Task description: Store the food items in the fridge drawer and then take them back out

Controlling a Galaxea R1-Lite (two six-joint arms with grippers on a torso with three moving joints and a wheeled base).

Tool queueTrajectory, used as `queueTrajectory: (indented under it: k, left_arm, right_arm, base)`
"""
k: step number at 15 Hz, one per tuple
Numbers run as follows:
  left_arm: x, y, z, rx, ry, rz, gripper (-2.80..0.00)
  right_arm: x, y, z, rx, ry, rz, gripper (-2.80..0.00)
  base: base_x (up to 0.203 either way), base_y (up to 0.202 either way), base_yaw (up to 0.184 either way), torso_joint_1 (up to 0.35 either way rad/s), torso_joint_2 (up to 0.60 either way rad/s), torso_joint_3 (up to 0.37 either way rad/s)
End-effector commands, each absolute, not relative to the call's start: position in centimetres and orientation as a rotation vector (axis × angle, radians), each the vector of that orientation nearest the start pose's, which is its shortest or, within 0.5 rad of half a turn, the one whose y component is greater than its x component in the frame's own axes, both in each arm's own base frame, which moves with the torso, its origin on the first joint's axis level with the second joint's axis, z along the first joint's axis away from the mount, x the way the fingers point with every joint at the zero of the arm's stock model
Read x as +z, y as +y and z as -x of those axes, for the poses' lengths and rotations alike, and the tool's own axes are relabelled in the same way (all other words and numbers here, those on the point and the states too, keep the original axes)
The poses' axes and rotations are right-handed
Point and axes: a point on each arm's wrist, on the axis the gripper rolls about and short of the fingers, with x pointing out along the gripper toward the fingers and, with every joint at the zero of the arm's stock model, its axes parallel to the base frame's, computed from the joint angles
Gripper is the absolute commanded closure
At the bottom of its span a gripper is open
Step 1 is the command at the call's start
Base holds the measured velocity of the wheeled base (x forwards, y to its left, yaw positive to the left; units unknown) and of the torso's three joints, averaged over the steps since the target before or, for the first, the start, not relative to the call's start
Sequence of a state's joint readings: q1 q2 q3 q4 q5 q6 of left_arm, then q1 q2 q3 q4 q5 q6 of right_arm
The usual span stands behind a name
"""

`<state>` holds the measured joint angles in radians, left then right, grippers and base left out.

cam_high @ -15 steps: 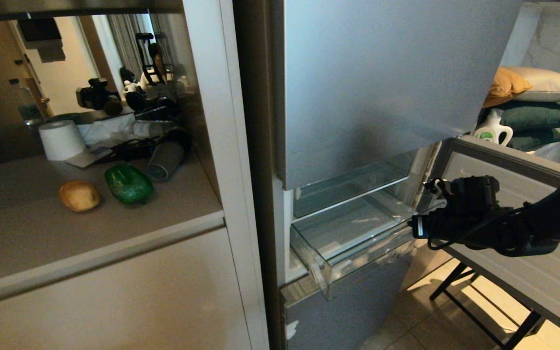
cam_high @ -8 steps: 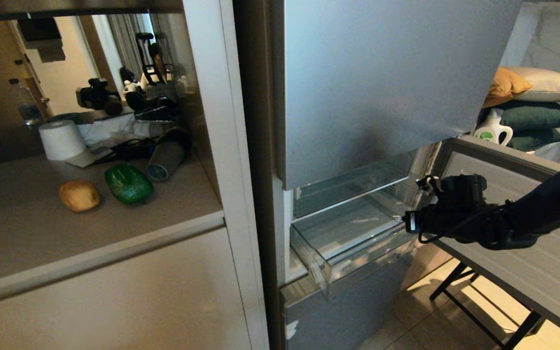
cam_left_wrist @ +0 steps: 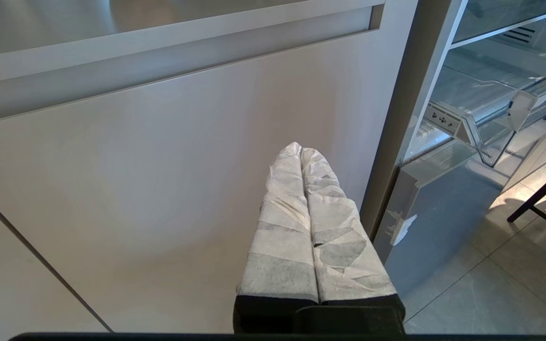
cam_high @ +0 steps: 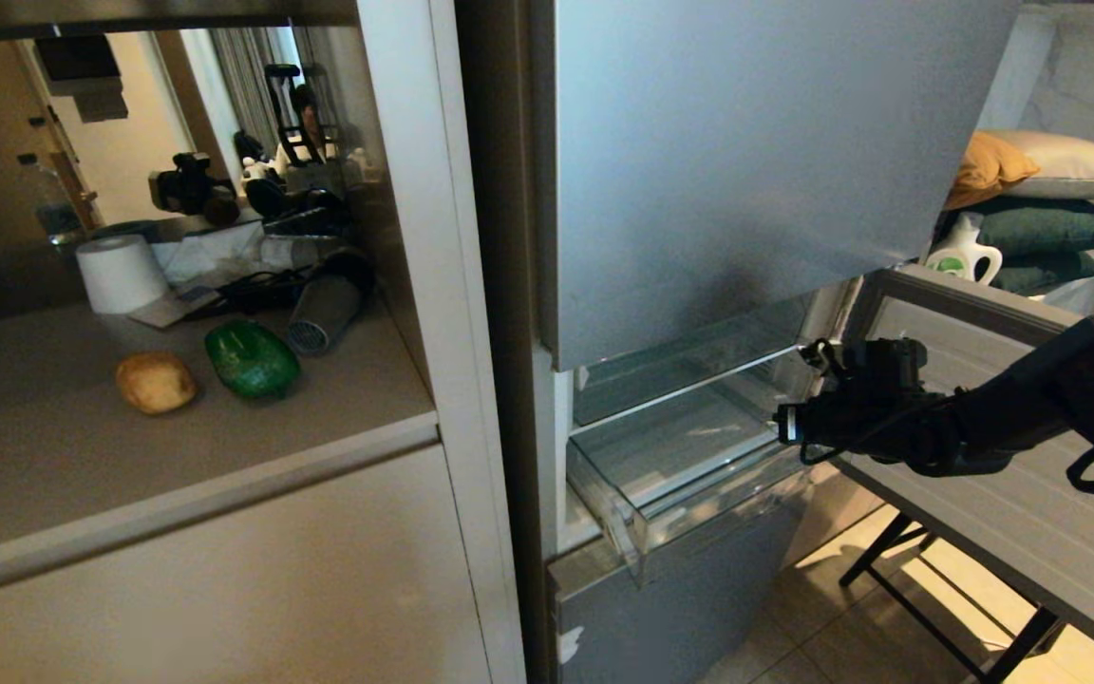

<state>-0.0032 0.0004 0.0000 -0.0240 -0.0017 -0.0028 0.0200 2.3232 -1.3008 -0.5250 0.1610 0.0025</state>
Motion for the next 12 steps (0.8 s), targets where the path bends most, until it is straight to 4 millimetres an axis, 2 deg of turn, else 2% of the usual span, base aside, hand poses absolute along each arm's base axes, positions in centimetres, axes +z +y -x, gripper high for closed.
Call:
queueTrajectory:
  k: [1, 4, 12]
  left_arm:
    - [7.5, 0.0, 2.2, -0.005, -0.012, 0.003, 0.00]
    - [7.5, 0.0, 2.2, -0.005, -0.012, 0.003, 0.00]
    - [7.5, 0.0, 2.2, -0.005, -0.014, 0.003, 0.00]
  right_arm:
    - [5.6, 1.3, -45.3, 0.182, 0.502, -0.026, 0.00]
    - [5.7, 1.3, -44.9, 0.183, 0.546, -0.021, 0.00]
    - [8.2, 1.0, -43.0, 0.165, 0.663, -0.008, 0.00]
  base:
    - [0.000, 0.000, 0.000, 0.000, 0.00, 0.000]
    - [0.000, 0.000, 0.000, 0.000, 0.00, 0.000]
    - [0.000, 0.000, 0.000, 0.000, 0.00, 0.000]
